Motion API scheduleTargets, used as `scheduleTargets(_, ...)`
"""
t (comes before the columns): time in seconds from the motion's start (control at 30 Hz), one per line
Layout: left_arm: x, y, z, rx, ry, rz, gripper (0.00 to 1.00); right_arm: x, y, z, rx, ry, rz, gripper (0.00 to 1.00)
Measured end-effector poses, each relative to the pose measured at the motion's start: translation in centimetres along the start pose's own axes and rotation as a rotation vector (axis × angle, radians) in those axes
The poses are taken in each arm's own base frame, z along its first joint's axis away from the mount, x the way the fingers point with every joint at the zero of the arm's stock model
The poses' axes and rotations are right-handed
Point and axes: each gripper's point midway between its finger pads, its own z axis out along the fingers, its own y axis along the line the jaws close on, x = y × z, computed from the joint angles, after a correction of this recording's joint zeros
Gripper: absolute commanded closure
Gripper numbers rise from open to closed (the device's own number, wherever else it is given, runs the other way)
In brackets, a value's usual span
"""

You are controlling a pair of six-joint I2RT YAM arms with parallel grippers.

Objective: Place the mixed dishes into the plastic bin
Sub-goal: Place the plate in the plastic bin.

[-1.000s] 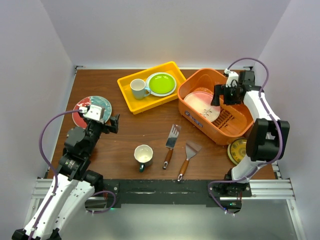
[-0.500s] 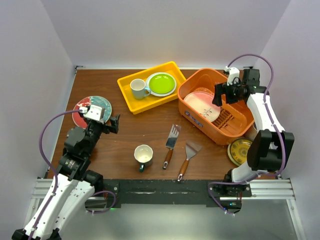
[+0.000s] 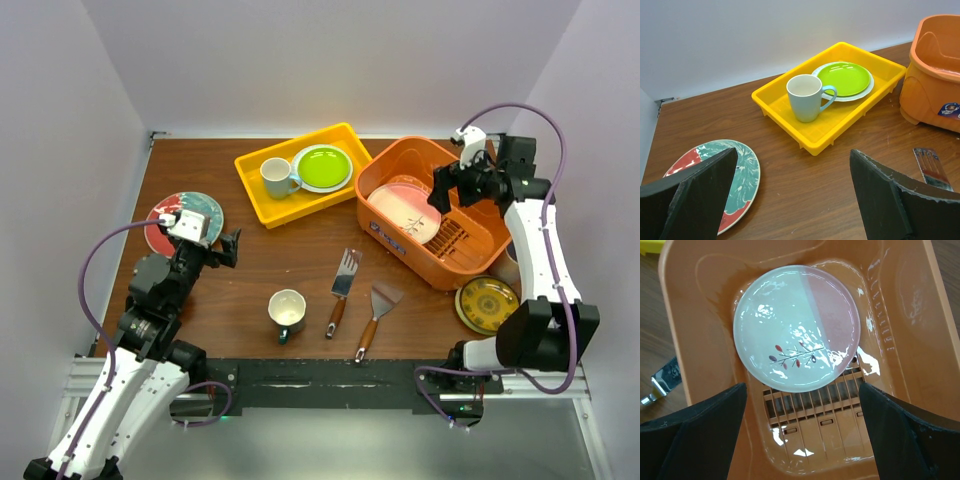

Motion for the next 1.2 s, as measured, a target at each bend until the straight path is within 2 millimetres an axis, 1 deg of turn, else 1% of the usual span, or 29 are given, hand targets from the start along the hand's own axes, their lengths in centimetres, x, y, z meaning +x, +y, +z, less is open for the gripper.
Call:
scheduleTargets(0.37,-0.2,0.0,-0.1,0.003,-0.007,-0.001,0.0,-1.5,1.8,-1.6,-0.059,-0.059,-0.029,0.01)
scheduleTargets(0.77,-0.2,0.0,-0.1,0.003,-0.007,-0.001,0.0,-1.2,3.1,-2.1,-0.117,-0.05,-0.037,0.02)
scheduleTargets(1.2,-0.2,0.0,-0.1,0.003,-0.007,-0.001,0.0,-1.8,4.6,-4.3,-0.139,-0.084,-0.098,0.02)
